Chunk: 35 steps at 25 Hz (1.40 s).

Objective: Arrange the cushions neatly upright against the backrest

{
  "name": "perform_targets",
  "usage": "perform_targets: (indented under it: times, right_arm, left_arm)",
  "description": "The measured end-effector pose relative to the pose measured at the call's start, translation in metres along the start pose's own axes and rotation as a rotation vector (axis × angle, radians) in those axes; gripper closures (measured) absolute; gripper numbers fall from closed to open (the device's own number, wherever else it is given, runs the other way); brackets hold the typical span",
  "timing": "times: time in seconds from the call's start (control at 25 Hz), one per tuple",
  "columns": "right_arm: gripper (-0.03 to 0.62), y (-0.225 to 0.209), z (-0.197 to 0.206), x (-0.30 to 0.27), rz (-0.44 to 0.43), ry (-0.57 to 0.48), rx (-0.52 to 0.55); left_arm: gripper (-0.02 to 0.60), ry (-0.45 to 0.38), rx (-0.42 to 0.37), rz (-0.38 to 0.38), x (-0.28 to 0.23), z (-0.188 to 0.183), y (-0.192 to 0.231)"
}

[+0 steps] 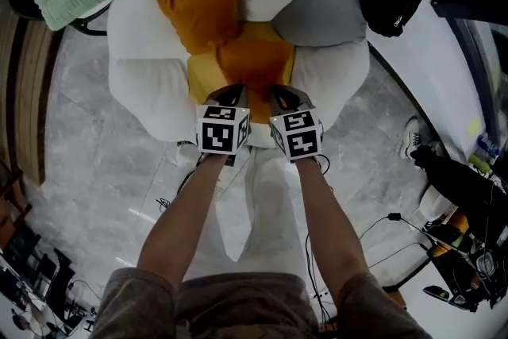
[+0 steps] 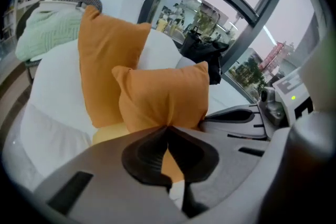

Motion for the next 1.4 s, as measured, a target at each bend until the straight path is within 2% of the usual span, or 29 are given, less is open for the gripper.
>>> perform_targets:
  times: [0.16,0.36,0.52,0.96,1.16,1.4]
  right_arm:
    - [0.569,-0.014,-0.036,0.013,0.058,-0.106,-0.067]
    - [0.569,-0.03,-0.071,0.032,0.1,-0.171,-0.117]
    - [0.569,-0.047,-0.086,0.038,0.132,-0.219,-0.157]
    - [0.569,-0.119,-0.083,-0.012,0.146,-0.272,-0.196]
    - [0.569,-0.139,-0.075,-0.045,0.136,-0.264,-0.194]
    - [0.568,-0.152,-0.069,-0.061,0.13,-0.276,-0.229]
  left_arm:
    - [0.572,-0.027,-0.12,0.03,-0.001,-0.055,-0.016]
    - [0.574,-0.046,-0.213,0.042,0.0,-0.104,-0.041]
    - [0.574,-0.057,-0.256,0.064,-0.008,-0.128,-0.057]
    - [0.574,-0.07,-0.286,0.054,-0.094,-0.149,-0.06]
    - [0.574,-0.063,-0.272,0.038,-0.129,-0.144,-0.044]
    - [0.572,-0.075,-0.236,0.049,-0.147,-0.141,-0.04]
Point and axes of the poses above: the fingertips, and each gripper's own axes: x backward along the fingers, y to its left, z out of its underside, the point moved 7 cm from there along x, backward along the fingers, and after that the axes turned 15 degrees about -y, right-handed, at the moved point
